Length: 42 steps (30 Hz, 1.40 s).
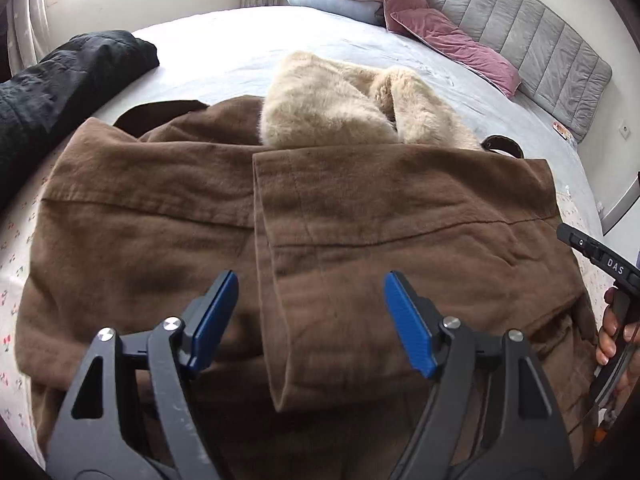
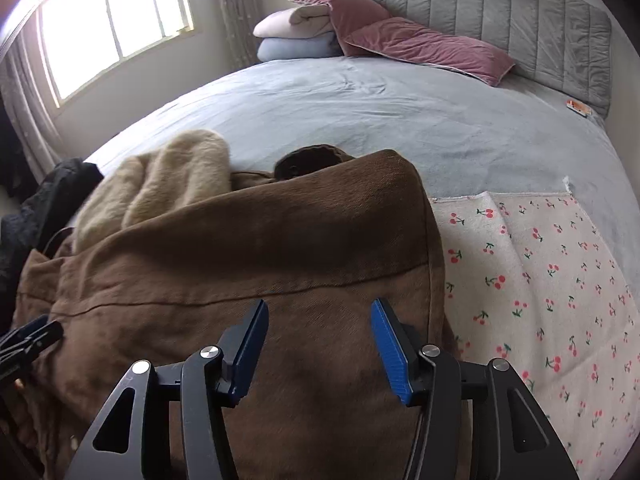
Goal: Fold large clothes
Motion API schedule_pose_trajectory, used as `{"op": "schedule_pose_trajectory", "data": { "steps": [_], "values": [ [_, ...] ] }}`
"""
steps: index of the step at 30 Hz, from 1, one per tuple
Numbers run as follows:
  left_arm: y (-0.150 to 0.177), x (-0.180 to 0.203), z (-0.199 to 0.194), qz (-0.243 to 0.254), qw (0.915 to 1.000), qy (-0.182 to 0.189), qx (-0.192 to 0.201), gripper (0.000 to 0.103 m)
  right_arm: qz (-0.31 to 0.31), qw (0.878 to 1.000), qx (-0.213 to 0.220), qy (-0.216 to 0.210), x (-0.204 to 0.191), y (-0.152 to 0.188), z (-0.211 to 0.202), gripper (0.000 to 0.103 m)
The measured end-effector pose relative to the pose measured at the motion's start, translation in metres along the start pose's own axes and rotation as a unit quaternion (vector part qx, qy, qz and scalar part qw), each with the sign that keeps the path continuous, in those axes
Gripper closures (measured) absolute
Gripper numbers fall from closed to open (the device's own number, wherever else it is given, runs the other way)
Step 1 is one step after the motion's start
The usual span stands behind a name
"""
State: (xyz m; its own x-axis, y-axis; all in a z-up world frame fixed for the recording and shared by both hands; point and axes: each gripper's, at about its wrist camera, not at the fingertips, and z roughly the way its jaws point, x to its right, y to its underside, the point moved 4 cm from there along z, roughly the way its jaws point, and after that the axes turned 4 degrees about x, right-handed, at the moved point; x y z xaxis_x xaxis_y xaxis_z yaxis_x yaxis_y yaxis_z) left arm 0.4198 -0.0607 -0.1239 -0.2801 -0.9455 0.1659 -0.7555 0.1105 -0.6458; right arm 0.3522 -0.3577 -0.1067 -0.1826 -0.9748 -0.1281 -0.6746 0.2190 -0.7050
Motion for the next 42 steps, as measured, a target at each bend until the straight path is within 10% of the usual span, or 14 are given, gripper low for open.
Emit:
{"op": "schedule_pose_trajectory", "data": {
  "steps": [19, 30, 42],
  "values": [
    [0.119, -0.053, -0.264, 0.017, 0.9995, -0.009, -0.024, 0.008, -0.105, 0.992, -0.002, -0.067, 0.0, 0.099, -0.288, 0.014],
    [0.229, -0.124, -0.275, 0.022, 0.9962, -0.032, -0.078, 0.008, -0.072, 0.992, -0.065, -0.084, 0.053, 0.218, -0.282, 0.014],
    [0.28, -0.147, -0.242, -0.046, 0.988, 0.086, -0.12, 0.008, 0.019, 0.987, -0.12, -0.11, 0.091, 0.263, -0.255, 0.014]
  ]
}}
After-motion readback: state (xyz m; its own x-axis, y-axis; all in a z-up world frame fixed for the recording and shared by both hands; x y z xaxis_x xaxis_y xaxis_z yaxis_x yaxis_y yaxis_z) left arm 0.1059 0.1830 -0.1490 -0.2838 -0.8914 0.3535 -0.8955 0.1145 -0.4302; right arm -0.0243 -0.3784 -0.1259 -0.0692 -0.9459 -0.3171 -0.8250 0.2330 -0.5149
